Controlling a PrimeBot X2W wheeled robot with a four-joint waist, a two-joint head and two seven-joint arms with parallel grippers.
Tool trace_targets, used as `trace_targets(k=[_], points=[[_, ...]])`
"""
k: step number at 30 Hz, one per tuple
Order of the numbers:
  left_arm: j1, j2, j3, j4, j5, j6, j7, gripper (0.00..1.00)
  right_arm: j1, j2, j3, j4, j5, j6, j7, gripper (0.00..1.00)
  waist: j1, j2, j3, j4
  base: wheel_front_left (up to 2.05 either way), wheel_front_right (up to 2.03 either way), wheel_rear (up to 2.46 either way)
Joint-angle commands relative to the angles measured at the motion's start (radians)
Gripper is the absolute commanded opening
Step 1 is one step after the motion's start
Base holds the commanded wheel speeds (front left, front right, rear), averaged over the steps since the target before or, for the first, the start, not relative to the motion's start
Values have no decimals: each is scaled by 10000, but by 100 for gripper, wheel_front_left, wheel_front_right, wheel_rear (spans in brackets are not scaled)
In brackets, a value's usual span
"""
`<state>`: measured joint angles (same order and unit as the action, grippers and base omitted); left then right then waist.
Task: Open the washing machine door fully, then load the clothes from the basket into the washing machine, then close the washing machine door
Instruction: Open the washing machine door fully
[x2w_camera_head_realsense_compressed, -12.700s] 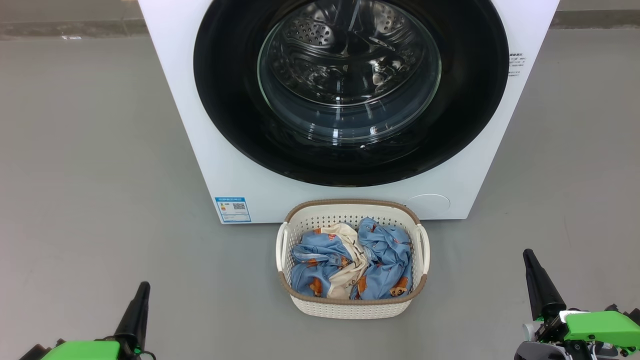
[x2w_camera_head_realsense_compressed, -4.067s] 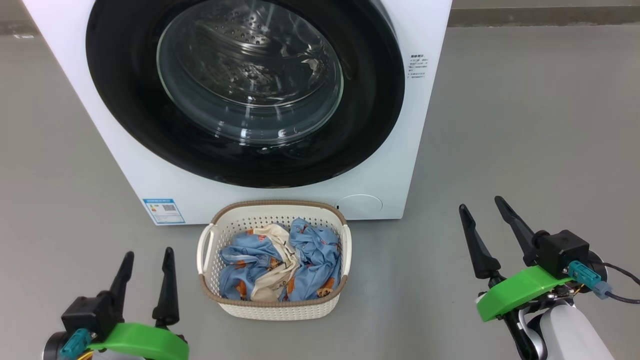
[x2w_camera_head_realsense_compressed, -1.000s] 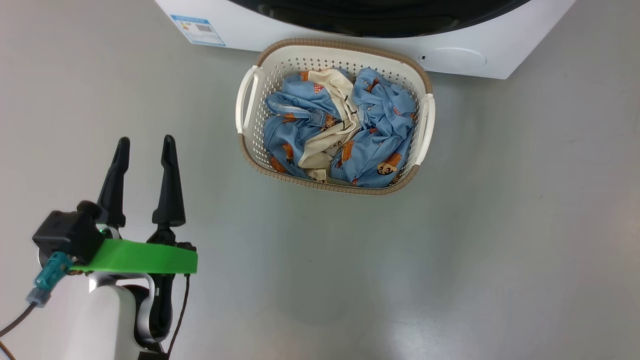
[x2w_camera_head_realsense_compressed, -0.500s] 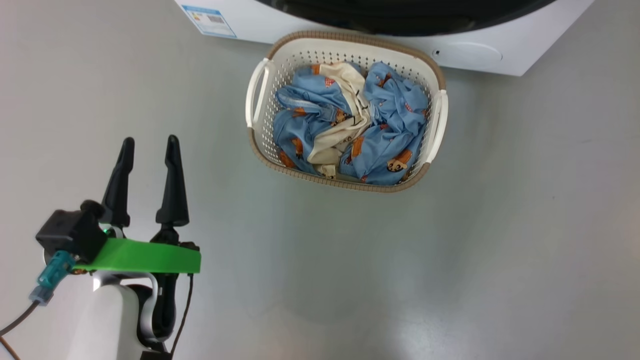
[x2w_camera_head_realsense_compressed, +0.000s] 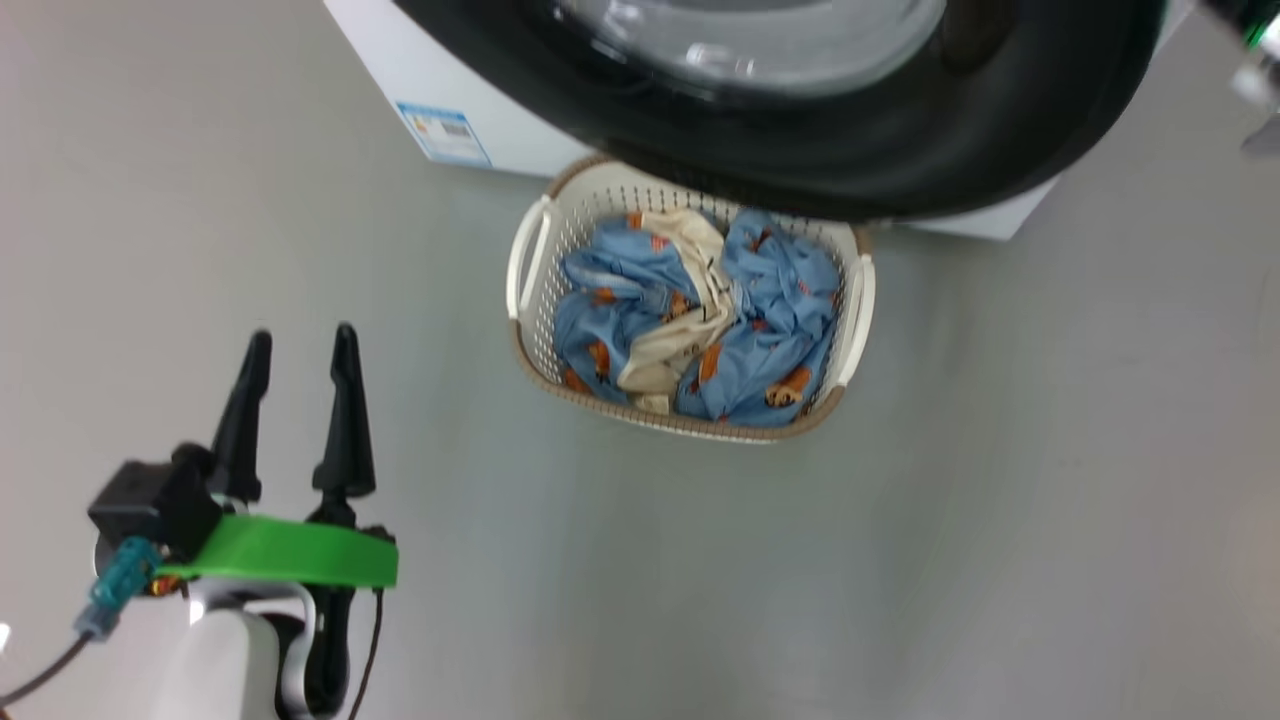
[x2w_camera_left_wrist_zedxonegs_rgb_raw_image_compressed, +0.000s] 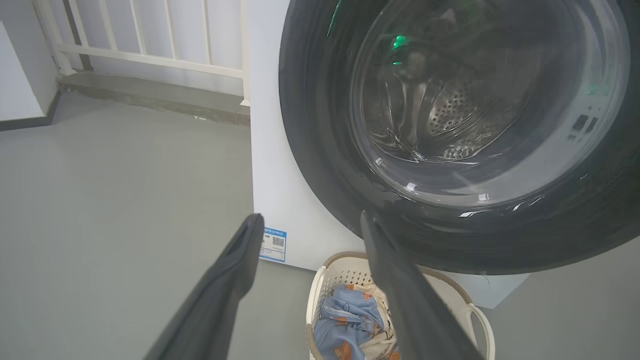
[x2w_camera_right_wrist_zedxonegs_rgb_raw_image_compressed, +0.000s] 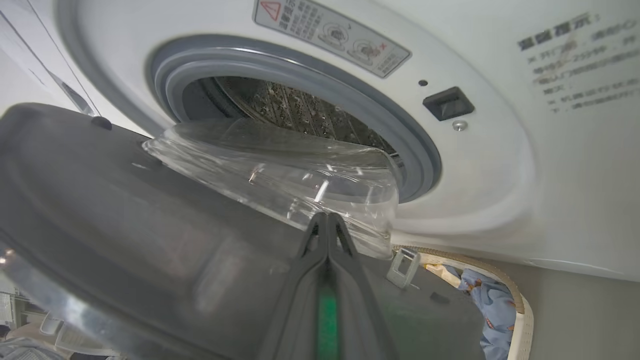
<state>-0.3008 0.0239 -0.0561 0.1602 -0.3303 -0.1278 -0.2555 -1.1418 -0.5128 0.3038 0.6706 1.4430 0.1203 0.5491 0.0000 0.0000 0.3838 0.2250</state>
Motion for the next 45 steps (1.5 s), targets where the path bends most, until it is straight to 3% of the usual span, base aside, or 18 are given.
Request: trace_targets(k=[1,24,45], points=[[196,264,388,-166,108,35,-63,100,466,431,247,-445,185,104,181,0,0,0,-536,47,0,0,0],[2137,359,674,251,800,-5,-63,100,4903,1183,657,-2788,1719,104,748,0,0,0,-3299,841,0,0,0],[2236,637,374,256,831,38,53,100,6319,1909,860,-3547,1829,104,891,0,0,0,-3718,2209,0,0,0]])
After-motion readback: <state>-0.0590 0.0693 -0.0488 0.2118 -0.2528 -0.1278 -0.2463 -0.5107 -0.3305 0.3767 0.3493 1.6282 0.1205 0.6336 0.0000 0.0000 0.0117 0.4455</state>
